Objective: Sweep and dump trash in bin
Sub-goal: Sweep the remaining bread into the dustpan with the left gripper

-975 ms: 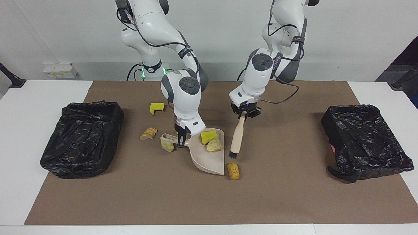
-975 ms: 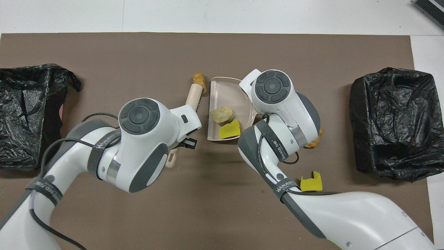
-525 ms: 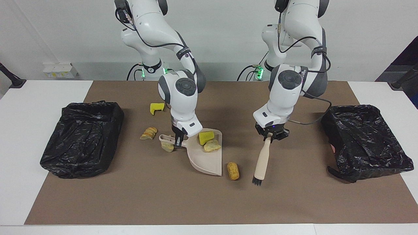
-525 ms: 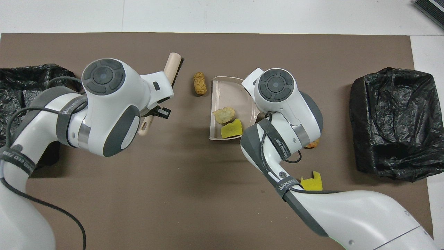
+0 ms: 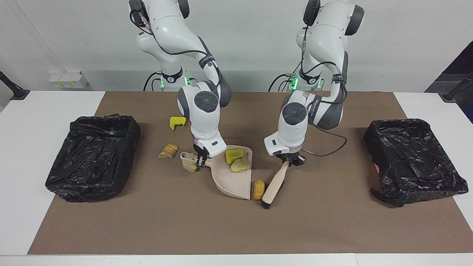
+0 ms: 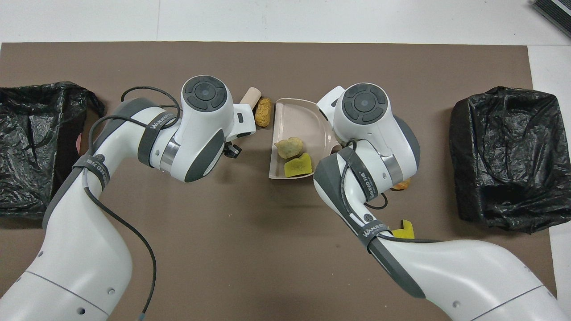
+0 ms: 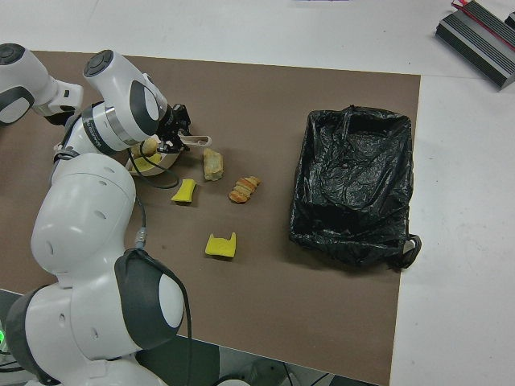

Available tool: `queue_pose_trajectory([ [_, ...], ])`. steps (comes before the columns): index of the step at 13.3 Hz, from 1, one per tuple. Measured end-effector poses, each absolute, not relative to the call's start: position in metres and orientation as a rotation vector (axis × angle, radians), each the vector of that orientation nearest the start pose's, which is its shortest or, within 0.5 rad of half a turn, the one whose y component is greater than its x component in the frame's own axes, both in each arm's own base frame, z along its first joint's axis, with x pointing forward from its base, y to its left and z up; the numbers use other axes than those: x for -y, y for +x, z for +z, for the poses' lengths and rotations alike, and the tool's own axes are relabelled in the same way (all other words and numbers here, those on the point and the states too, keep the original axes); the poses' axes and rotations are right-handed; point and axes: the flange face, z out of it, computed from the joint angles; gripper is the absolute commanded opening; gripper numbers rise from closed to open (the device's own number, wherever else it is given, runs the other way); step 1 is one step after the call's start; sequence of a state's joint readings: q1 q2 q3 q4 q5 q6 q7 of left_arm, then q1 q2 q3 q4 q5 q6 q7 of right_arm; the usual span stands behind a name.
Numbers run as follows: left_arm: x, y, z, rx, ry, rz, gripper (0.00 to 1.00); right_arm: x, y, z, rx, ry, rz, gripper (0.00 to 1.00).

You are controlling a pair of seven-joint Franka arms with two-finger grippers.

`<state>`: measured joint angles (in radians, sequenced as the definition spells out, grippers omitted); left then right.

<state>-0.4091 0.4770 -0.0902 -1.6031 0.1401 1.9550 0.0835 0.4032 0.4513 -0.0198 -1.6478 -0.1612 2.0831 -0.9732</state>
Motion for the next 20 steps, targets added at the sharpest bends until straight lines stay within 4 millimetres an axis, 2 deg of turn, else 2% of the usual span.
queue_pose_trajectory([
  [5, 0.342, 0.538, 0.359, -0.936, -2.967, 0.249, 0.00, -0.245, 0.626, 0.350, 2.157, -2.465, 0.099, 0.00],
  [7, 0.356, 0.518, 0.374, -0.891, -3.038, 0.263, 0.00, -0.245, 0.626, 0.350, 2.157, -2.465, 0.099, 0.00],
  [9, 0.360, 0.506, 0.395, -0.833, -3.110, 0.265, 0.00, -0.245, 0.626, 0.350, 2.157, -2.465, 0.098, 0.00],
  [13, 0.341, 0.499, 0.435, -0.612, -3.176, 0.301, 0.00, -0.244, 0.626, 0.350, 2.154, -2.467, 0.094, 0.00],
  [16, 0.323, 0.492, 0.474, -0.405, -3.206, 0.287, 0.00, -0.244, 0.626, 0.350, 2.152, -2.467, 0.093, 0.00],
  [18, 0.308, 0.471, 0.504, -0.282, -3.180, 0.364, 0.00, -0.238, 0.629, 0.351, 2.146, -2.474, 0.084, 0.00],
  [20, 0.295, 0.443, 0.521, -0.181, -3.155, 0.383, 0.00, -0.226, 0.635, 0.353, 2.146, -2.478, 0.070, 0.00],
])
